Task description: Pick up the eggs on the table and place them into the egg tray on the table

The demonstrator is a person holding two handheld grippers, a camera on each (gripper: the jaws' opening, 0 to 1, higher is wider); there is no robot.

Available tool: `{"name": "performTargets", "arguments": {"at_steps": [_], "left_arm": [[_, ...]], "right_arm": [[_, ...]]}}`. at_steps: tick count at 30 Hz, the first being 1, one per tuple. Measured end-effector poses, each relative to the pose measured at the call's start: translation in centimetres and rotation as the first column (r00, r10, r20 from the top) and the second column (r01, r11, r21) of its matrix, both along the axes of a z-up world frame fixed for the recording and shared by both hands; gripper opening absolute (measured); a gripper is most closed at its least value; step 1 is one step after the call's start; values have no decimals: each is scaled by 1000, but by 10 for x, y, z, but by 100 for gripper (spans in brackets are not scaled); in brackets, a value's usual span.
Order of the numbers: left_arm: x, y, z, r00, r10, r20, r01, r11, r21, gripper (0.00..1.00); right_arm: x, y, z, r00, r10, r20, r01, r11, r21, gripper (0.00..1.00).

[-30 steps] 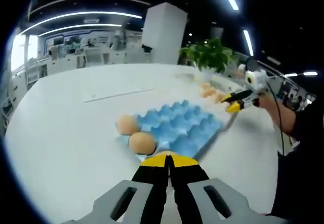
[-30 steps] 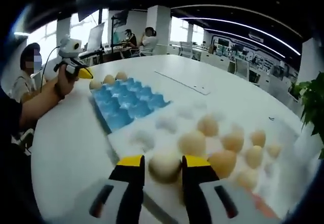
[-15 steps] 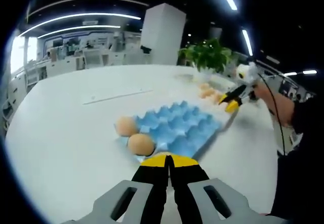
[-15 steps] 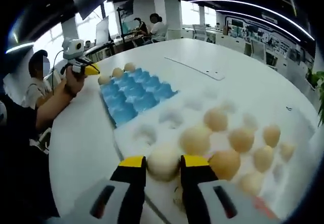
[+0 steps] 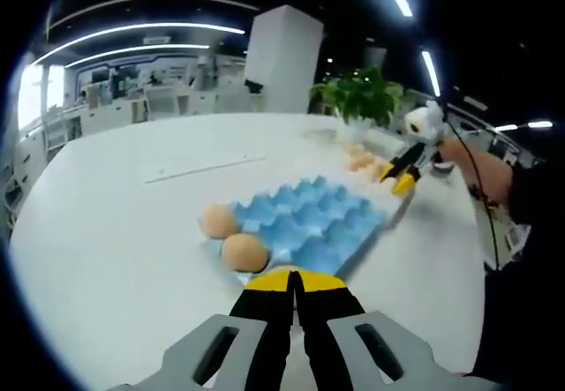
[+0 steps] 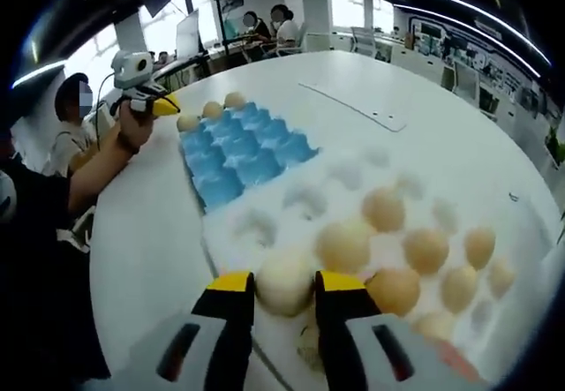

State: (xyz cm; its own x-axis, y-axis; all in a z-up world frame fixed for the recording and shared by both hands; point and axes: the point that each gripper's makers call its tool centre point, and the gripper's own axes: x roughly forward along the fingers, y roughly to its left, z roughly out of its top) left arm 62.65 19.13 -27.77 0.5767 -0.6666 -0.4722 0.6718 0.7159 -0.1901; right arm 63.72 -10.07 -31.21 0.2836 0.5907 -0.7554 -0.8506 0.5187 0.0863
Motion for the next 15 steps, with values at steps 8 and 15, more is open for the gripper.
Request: {"name": "performTargets", "arguments": {"at_steps": [8, 15], "left_arm": [[-1, 0, 0, 1000, 2, -3, -2, 1000, -2, 1], [-3, -1, -2, 1000, -1, -10, 1, 1000, 2, 1]], "right_arm": [[0, -1, 0, 999, -22, 33, 21, 999, 46, 28], [0, 0, 3, 994, -46, 100, 36, 994, 101, 28]]}}
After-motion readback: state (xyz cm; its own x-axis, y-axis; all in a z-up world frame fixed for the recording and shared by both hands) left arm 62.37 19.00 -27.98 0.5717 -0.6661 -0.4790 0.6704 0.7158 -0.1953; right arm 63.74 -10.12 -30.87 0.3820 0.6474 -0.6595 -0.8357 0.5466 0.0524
